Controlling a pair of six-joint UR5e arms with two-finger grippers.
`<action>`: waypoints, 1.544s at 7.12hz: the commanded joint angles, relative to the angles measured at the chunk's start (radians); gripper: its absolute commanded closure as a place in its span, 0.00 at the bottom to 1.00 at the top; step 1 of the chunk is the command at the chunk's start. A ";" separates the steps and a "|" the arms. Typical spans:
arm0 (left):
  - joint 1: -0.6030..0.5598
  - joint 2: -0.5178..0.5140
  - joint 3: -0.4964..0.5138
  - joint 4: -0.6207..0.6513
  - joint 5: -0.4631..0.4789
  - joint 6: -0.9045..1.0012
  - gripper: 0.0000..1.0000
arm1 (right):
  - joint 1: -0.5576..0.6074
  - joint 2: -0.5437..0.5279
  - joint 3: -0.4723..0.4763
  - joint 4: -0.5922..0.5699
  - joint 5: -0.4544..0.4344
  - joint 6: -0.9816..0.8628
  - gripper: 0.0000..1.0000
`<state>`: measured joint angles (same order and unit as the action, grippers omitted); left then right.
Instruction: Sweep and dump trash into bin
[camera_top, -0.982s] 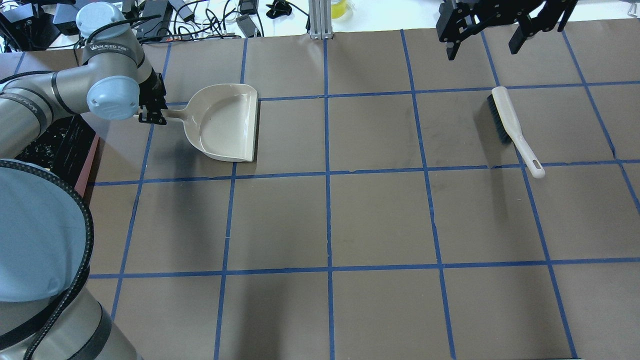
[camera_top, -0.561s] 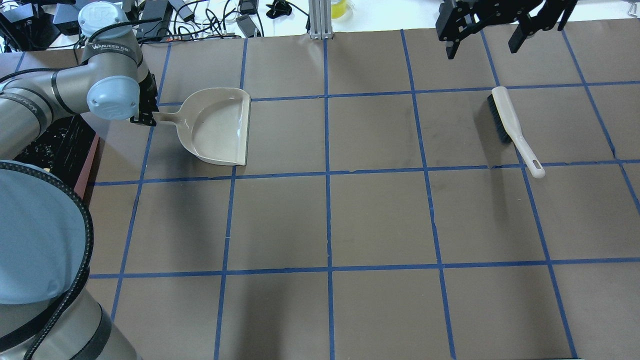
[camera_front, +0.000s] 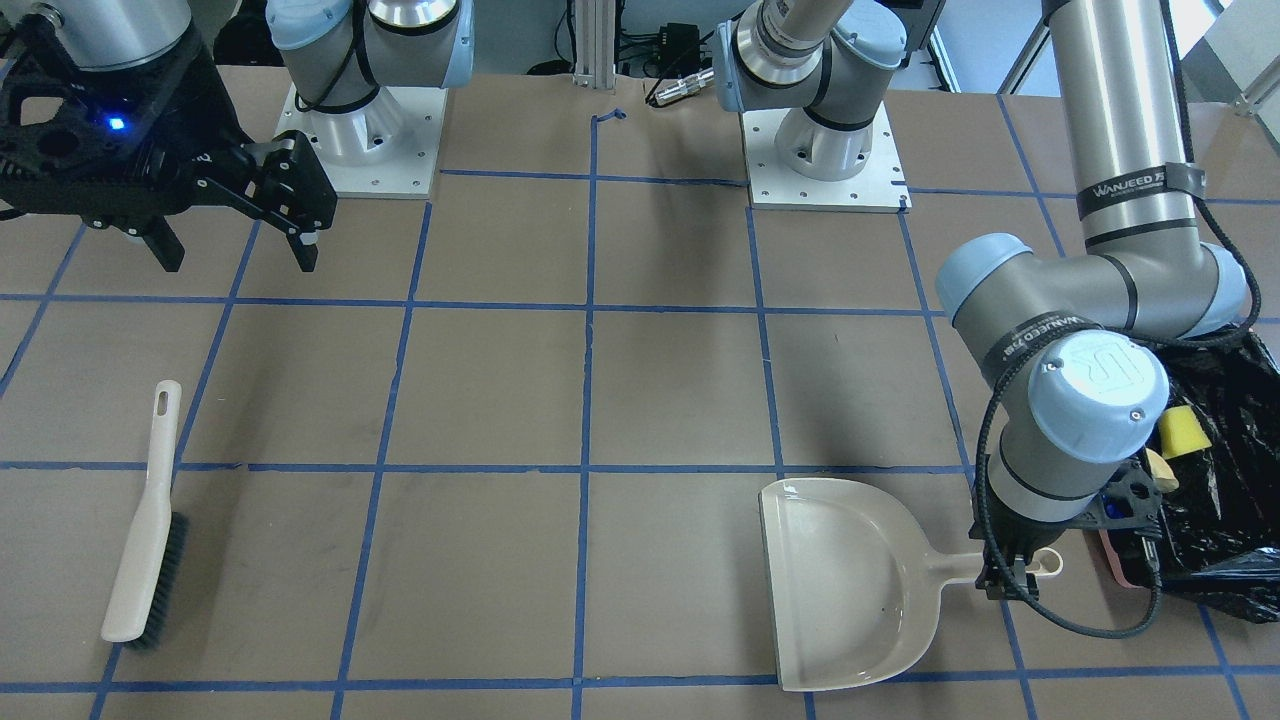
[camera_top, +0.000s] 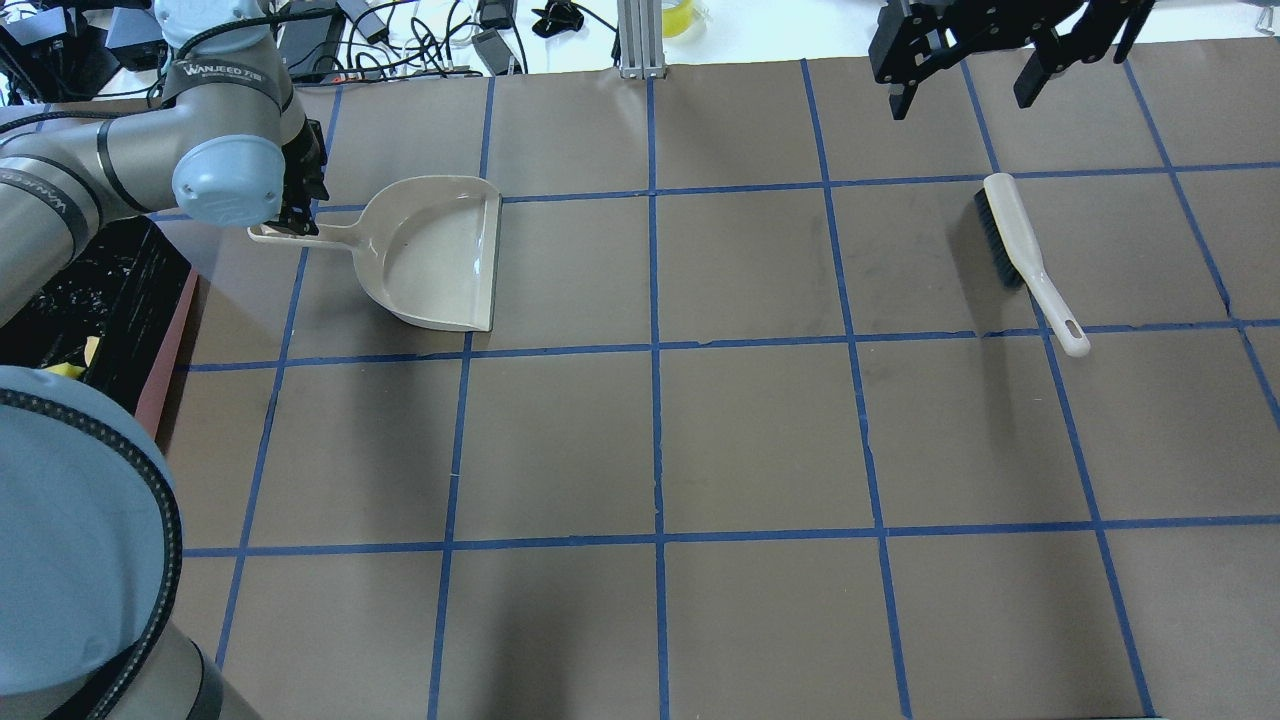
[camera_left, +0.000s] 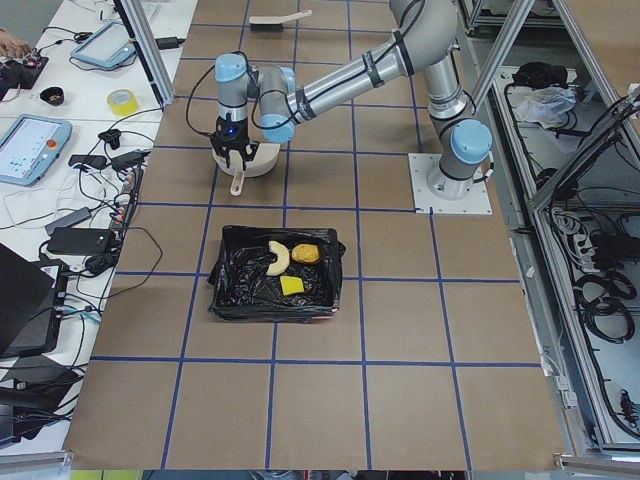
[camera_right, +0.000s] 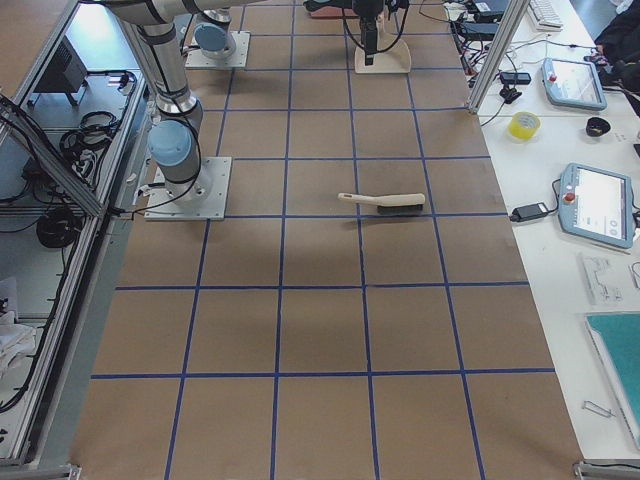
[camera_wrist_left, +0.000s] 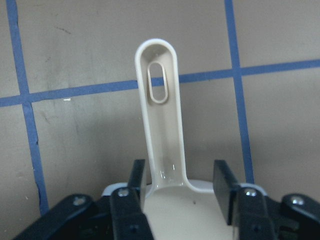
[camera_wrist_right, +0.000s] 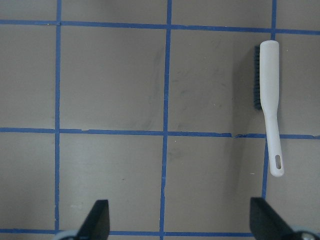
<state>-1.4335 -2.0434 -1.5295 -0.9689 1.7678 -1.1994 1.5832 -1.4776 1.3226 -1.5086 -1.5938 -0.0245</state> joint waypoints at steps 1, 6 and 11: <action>-0.033 0.101 0.002 -0.048 -0.011 0.316 0.08 | -0.003 0.000 0.003 0.005 -0.006 0.000 0.00; -0.033 0.267 -0.012 -0.132 -0.329 0.819 0.00 | -0.002 -0.004 0.004 0.005 0.000 -0.002 0.00; -0.088 0.449 -0.021 -0.480 -0.277 0.984 0.00 | -0.003 -0.004 0.004 0.004 0.002 -0.005 0.00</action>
<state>-1.4835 -1.6305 -1.5564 -1.3356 1.4902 -0.2592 1.5796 -1.4817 1.3272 -1.5036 -1.5939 -0.0275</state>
